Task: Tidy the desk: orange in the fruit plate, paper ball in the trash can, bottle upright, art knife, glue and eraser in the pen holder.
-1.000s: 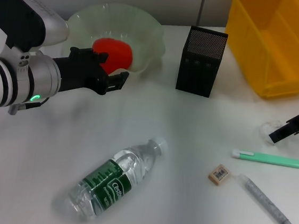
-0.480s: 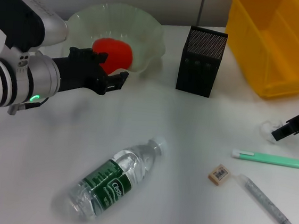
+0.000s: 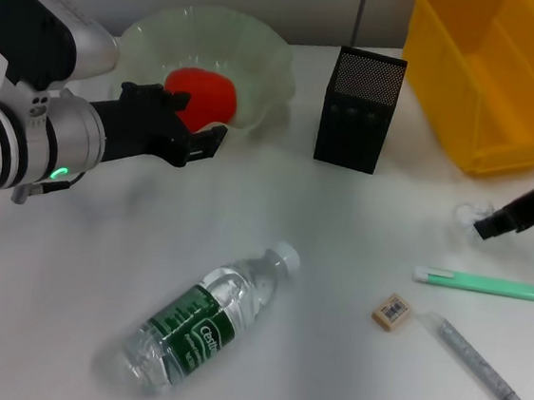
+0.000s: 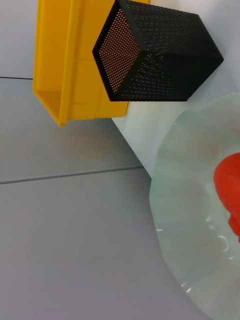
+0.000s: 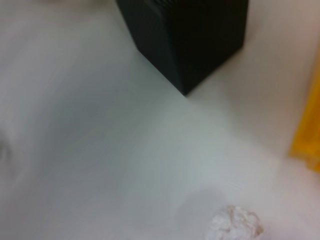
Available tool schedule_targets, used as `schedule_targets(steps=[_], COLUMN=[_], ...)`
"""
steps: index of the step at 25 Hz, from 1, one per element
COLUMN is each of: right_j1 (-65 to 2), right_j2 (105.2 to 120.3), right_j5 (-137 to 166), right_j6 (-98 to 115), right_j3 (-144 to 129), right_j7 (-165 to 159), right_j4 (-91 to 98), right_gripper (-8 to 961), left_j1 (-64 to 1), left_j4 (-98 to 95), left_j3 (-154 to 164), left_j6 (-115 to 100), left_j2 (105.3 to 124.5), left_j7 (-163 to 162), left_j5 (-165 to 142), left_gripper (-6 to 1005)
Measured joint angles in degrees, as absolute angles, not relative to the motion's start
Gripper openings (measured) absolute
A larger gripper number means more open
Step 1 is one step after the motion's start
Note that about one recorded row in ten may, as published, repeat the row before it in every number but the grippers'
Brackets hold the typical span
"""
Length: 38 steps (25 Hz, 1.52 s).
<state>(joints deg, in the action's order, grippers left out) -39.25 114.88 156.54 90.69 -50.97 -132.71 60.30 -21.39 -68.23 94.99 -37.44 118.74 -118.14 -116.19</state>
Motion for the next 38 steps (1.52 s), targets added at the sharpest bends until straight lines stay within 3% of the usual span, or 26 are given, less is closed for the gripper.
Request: schedule_targets(steps=[4,7,10,13,14,15,24,29,38], right_j1=[-37.1,-36.0,-35.8,-36.9,-37.9,-37.9,-41.7,-44.1,-44.8], right_j2=[117.85,118.56,118.14,116.53,114.99,114.99,107.47,106.62,106.58], right_j5=[155.1,153.8,153.2,153.1,153.1,153.1,151.2,151.0,150.8], right_j6=[97.8,99.3,99.6,98.7,97.1,97.1,82.9,75.2,71.7], right_j3=[-50.2,-49.8,-48.4,-45.0,-42.9,-42.9,-41.9,-41.9,-42.2], right_j7=[-133.4,-133.8,-134.7,-134.9,-134.9,-134.9,-132.0,-128.2,-127.5], right_j4=[73.3,78.9,84.5,85.6,84.4,84.4,63.9,54.3,49.7], right_gripper=[236,235,234,233,233,233,232,228,226], left_j1=[-21.4,-21.4,-21.4,-21.5,-21.6,-21.6,-21.5,-21.7,-21.3], left_j4=[-68.5,-68.6,-68.6,-68.6,-68.6,-68.6,-68.6,-68.6,-68.6], left_j3=[94.7,94.7,94.6,94.5,94.5,94.5,94.2,94.1,94.1], left_j6=[-37.5,-37.4,-37.4,-37.4,-37.4,-37.4,-37.3,-37.6,-37.8], left_j2=[118.74,118.74,118.74,118.74,118.74,118.74,118.66,118.65,118.65], left_j7=[-118.2,-118.2,-118.2,-118.2,-118.2,-118.2,-118.2,-118.2,-118.2], left_j5=[-116.2,-116.2,-116.2,-116.2,-116.2,-116.2,-115.8,-115.6,-115.6], left_gripper=[656,656,656,656,656,656,657,657,657])
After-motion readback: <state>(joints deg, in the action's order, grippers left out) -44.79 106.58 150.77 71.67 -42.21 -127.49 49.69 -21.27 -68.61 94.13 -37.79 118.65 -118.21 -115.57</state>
